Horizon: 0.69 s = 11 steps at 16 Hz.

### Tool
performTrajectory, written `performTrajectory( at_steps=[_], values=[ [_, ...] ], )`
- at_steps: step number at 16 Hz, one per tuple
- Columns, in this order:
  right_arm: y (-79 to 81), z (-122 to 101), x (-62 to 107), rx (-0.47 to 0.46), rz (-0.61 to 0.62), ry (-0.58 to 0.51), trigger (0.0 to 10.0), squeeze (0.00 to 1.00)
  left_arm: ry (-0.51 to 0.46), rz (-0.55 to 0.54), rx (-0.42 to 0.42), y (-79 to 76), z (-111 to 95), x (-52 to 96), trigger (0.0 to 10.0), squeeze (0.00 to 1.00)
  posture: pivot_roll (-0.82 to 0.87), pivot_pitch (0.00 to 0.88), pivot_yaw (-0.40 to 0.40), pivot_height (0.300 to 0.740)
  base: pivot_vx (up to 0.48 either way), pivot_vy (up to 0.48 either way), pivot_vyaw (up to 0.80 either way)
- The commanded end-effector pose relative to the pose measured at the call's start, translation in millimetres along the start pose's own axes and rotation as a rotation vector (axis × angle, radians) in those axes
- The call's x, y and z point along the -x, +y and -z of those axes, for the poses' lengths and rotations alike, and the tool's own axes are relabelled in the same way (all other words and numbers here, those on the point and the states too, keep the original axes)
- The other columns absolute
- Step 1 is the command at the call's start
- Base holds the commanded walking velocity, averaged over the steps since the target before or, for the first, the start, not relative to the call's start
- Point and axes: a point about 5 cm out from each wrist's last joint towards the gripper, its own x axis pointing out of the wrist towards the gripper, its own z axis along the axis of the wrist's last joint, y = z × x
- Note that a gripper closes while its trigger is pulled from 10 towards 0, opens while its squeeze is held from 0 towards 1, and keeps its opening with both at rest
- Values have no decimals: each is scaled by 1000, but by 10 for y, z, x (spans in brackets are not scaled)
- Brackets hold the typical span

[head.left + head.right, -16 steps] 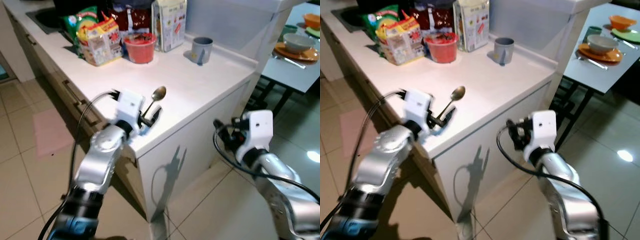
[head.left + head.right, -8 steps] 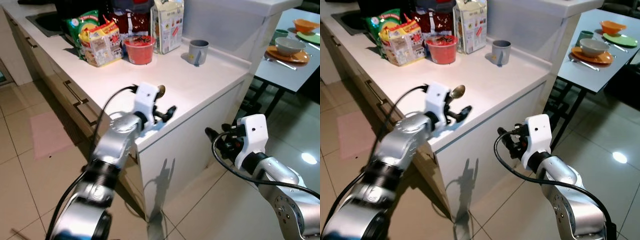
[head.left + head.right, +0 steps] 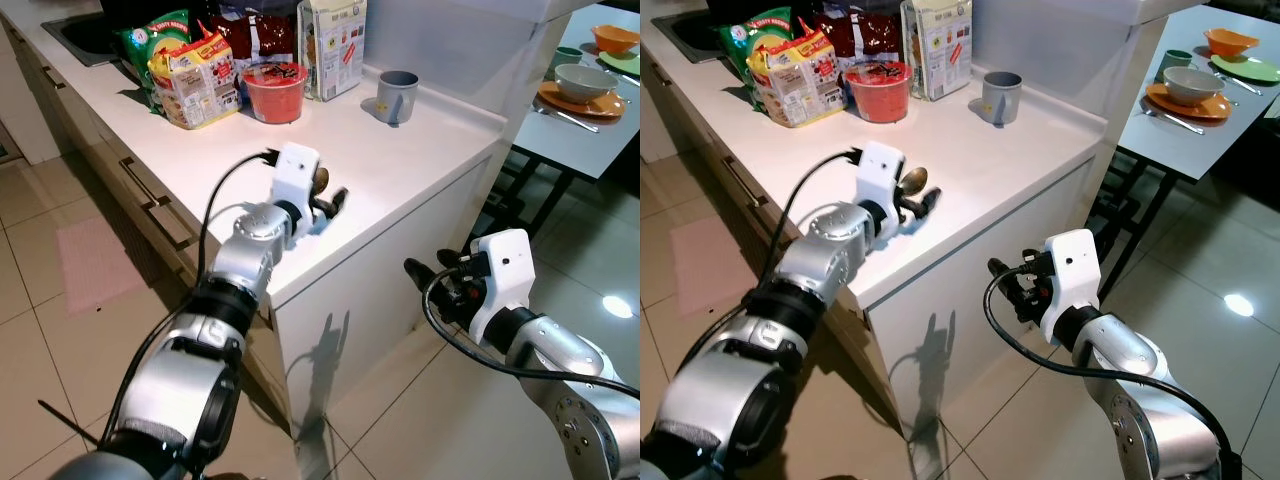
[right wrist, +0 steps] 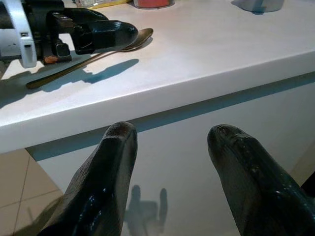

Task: Setting the table

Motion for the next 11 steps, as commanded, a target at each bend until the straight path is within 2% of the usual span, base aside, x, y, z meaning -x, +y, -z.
performTrajectory(
  at_steps=[1,6,7,8,9,10,11],
  values=[
    [21,-10,27,2,-9,7,10000,0,-3,-32,-2,41,-22,-15,10000,1000,-140,0,34,740,0,0,0],
    [37,3,47,21,-39,37,10000,0,104,-3,13,33,97,-42,10000,1000,-138,0,34,740,0,0,0],
    [39,5,49,23,-42,41,10000,0,128,-11,2,42,131,-40,8706,1000,-138,0,34,740,0,0,0],
    [45,6,47,25,-49,44,10000,0,165,-28,-11,66,189,-32,3569,910,-138,0,35,740,0,0,0],
    [48,7,48,27,-53,47,10000,0,190,-31,-9,76,226,-26,0,482,-138,0,35,740,0,0,0],
    [49,8,49,28,-54,48,10000,0,196,-30,-7,77,234,-25,0,482,-138,0,35,740,0,0,0],
    [53,9,48,29,-55,50,10000,0,213,-38,-20,90,256,-21,0,63,-139,0,37,740,0,0,0]
  ],
)
